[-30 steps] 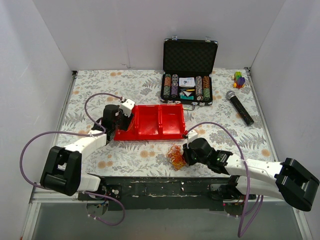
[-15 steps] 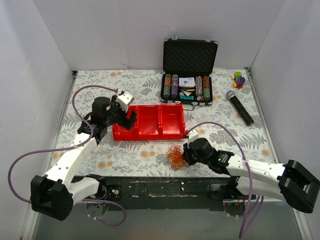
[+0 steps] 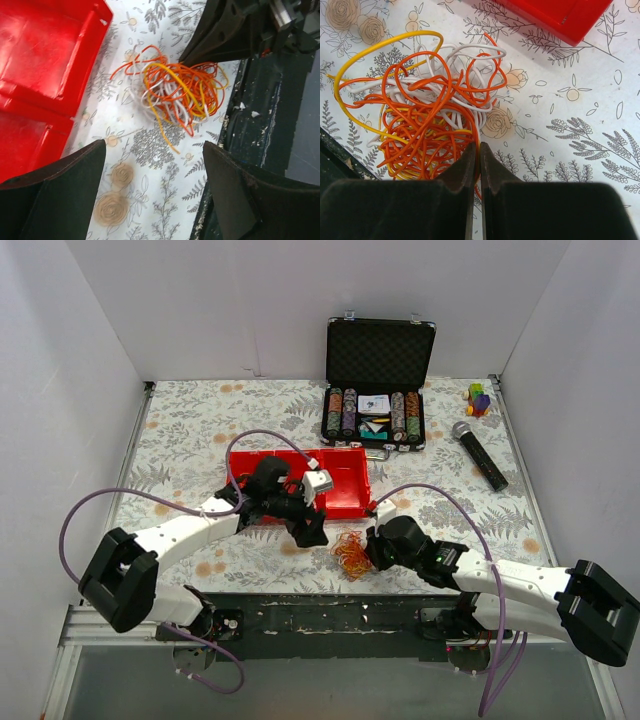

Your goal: Untangle the cables

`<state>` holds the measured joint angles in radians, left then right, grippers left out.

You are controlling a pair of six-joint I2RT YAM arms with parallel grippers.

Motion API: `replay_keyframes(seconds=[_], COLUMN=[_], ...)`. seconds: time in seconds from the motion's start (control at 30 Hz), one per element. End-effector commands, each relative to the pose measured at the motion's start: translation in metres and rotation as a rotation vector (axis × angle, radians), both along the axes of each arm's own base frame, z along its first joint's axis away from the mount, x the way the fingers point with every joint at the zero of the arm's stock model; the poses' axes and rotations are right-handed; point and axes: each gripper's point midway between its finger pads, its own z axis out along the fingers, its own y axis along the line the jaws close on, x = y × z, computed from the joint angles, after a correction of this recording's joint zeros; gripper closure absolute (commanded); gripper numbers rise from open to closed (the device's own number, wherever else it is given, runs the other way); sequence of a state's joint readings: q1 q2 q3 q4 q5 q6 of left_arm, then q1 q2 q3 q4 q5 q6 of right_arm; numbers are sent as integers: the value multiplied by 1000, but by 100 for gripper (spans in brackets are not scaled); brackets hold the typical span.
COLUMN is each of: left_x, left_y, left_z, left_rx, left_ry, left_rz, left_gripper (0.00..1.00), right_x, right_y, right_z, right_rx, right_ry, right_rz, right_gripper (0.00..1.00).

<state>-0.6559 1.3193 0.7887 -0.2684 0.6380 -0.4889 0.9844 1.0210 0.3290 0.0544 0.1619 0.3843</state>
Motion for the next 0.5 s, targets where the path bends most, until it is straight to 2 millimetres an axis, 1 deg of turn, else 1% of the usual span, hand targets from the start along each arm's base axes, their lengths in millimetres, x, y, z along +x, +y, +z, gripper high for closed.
replay_keyframes(seconds=[0.0,0.13,0.3,0.37,0.47], left_x=[0,-1,-6,-11,-12], left_y=[-31,-47,-64,-67,-68], left_z=[27,25,20,14,3], left_rx=[-67,-67,-73,-54,-24], left_ry=[-22,-2,25,28,19], left_rz=[-51,-66,-82,-95,-99], left_gripper=[20,20,21,22,23], right_x=[4,4,3,3,2], right_y=[10,12,13,12,13], right_z=[11,12,15,16,17], right_rx=[19,19,34,39,46], right_ry=[-36,-40,-46,-47,-48], right_rz=[27,36,39,37,38], right_gripper=[95,95,95,95,95])
